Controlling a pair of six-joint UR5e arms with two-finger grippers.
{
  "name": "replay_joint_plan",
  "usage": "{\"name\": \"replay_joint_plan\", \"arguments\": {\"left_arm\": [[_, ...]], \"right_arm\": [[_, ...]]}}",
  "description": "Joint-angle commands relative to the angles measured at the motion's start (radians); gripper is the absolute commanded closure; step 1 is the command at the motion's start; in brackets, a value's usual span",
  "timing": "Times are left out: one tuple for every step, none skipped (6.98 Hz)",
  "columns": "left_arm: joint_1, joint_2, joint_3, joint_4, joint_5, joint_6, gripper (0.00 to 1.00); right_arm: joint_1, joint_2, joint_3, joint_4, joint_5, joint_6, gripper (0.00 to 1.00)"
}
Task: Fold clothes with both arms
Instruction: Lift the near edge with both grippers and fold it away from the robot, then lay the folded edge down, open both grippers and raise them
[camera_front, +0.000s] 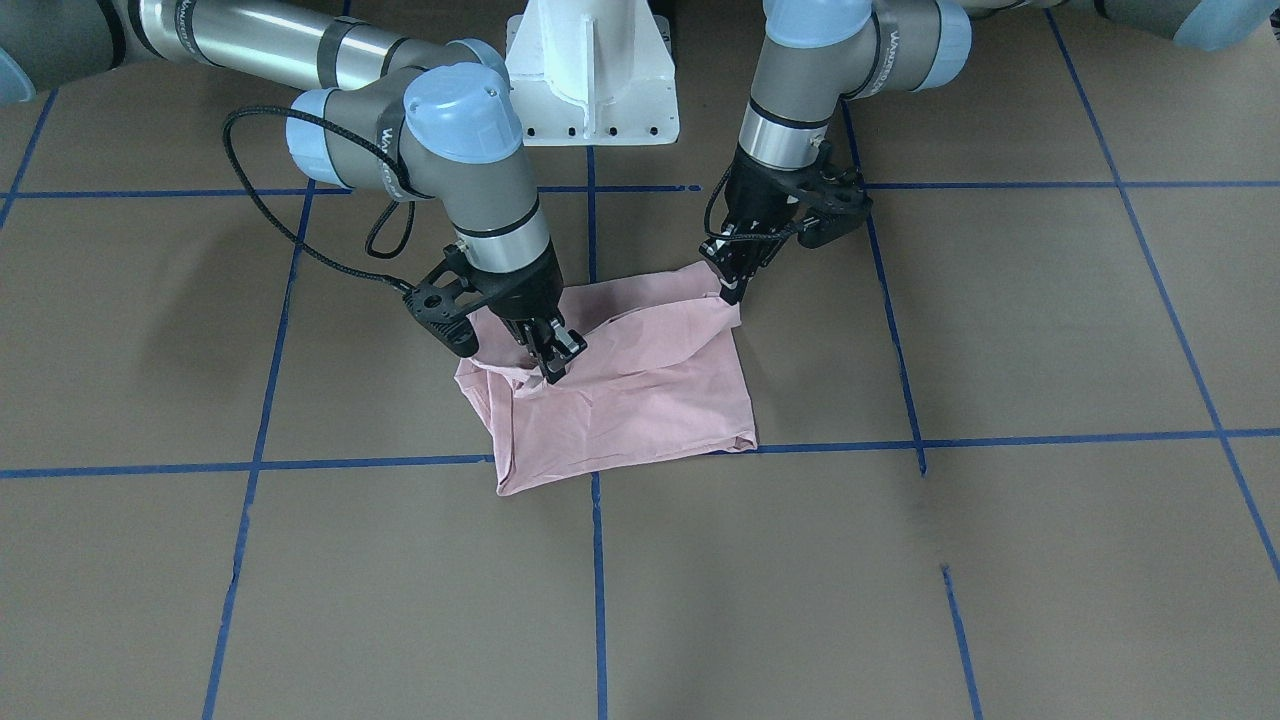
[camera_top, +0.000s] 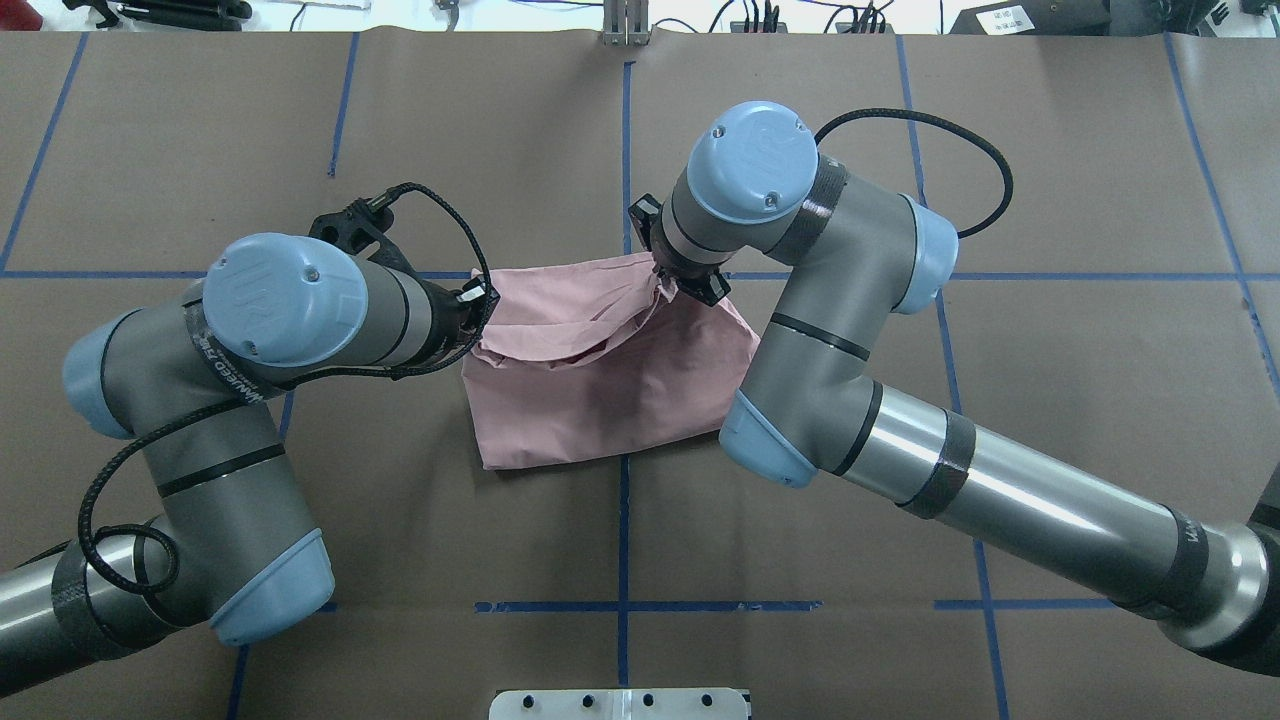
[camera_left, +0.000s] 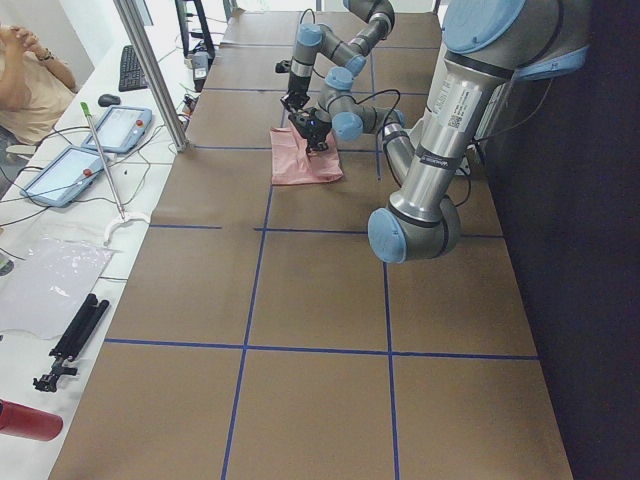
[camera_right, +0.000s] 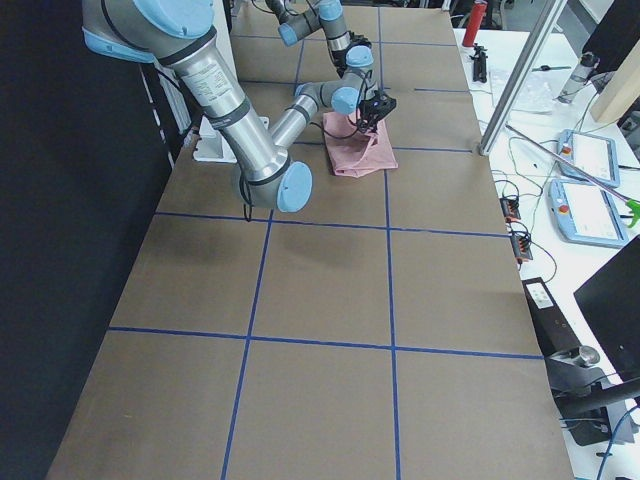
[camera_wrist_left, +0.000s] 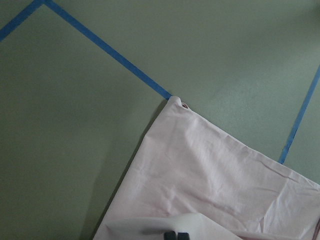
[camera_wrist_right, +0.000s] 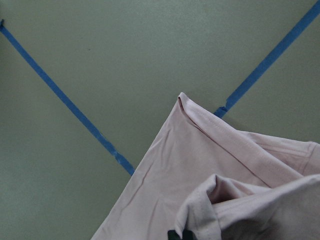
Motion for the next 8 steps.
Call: {"name": "replay_joint_plan", "arguments": {"left_arm": [[-0.03,-0.012,0.054,-0.07,0.011,0.014,1.0],[-0.043,-0.043,0.097,-0.077,0.011,0.014,1.0],[-0.043,-0.079,0.166,-0.095,0.011,0.014,1.0],[-0.055,-0.086,0.252,-0.172,0.017,0.047,1.0],[-0.107,-0.091,0.328,-0.245,0.019,0.089,0.91],[-0.174,-0.104,0.416,-0.294,0.032,0.201,0.6],[-0.225,-0.097,0.473,-0.371,0.037,0.31,0.01],[-0.23,-0.083,0.476,-0.419,0.037,0.317,0.0]], "right_arm": [[0.046,0.002,-0.02,0.009,0.035,-0.009,1.0],[0.058,0.002,-0.032,0.009,0.06,-0.018,1.0],[0.058,0.023,-0.069,0.01,0.061,-0.02,1.0],[0.058,0.06,-0.151,0.042,0.058,-0.023,1.0],[0.063,0.074,-0.273,0.171,0.039,-0.024,0.93],[0.081,0.098,-0.443,0.32,-0.02,-0.056,0.57],[0.142,0.103,-0.459,0.326,-0.024,-0.186,0.01],[0.167,0.076,-0.453,0.328,-0.008,-0.242,0.0]]}}
